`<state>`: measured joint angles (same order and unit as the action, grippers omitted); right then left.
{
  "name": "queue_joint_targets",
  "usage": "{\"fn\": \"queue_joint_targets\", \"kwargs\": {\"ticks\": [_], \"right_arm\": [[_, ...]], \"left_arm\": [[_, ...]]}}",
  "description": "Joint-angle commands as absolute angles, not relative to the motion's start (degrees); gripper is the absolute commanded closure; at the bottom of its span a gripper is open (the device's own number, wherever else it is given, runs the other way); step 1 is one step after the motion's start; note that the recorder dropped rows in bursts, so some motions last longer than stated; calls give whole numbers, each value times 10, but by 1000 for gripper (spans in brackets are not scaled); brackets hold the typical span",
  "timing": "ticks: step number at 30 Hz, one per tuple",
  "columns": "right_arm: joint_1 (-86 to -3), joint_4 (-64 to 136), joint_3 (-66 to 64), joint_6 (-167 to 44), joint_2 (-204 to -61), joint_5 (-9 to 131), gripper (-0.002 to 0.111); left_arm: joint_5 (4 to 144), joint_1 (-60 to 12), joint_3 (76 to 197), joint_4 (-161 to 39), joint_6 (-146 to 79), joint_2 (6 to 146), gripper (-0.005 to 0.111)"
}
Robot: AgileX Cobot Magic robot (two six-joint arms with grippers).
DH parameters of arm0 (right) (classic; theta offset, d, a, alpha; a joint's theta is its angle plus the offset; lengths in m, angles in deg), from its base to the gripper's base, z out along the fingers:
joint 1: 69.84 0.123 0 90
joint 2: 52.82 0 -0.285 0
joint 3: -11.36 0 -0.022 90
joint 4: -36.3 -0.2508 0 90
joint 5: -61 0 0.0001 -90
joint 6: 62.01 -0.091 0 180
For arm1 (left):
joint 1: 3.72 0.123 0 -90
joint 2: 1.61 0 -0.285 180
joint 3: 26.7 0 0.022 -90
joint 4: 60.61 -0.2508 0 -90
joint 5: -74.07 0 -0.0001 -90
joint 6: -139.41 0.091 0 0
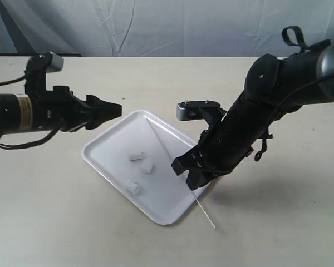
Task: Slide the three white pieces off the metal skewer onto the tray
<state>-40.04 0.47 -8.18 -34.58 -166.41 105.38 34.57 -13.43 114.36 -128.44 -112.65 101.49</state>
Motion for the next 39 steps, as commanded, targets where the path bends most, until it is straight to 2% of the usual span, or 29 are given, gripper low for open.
{"fn": "queue_joint_targets", "kwargs": {"ticks": [1, 5, 13, 19, 22, 25, 29, 34, 37, 39], "right_arm": [[-401, -15, -59, -341, -1695, 1059, 71], [-401, -25, -50, -318, -1691, 1066, 69], [-401, 9, -28, -306, -1606, 1127, 69], [-401, 66, -28, -291, -1500, 1207, 69], [-401, 70, -32, -305, -1435, 1206, 69], [-401, 80, -74, -323, -1351, 1120, 69], [-401, 86, -202, -324, -1212, 954, 69], [-401, 48, -406, -323, -1020, 810, 69], [-401, -12, -513, -320, -856, 749, 69], [-401, -44, -539, -320, -788, 741, 69]], "left_arm": [[347, -101, 1144, -1328, -1149, 933, 47], [347, -71, 1144, -1360, -1195, 861, 47], [329, -13, 1144, -1582, -1353, 707, 47], [285, 31, 1143, -1575, -1390, 557, 47], [289, 44, 1143, -1576, -1396, 475, 47], [288, 47, 1140, -1606, -1410, 393, 47], [328, 47, 1094, -1606, -1425, 279, 47], [442, 47, 980, -1606, -1500, 138, 47], [457, 47, 886, -1606, -1556, 62, 47], [452, 47, 851, -1606, -1562, 62, 47]]}}
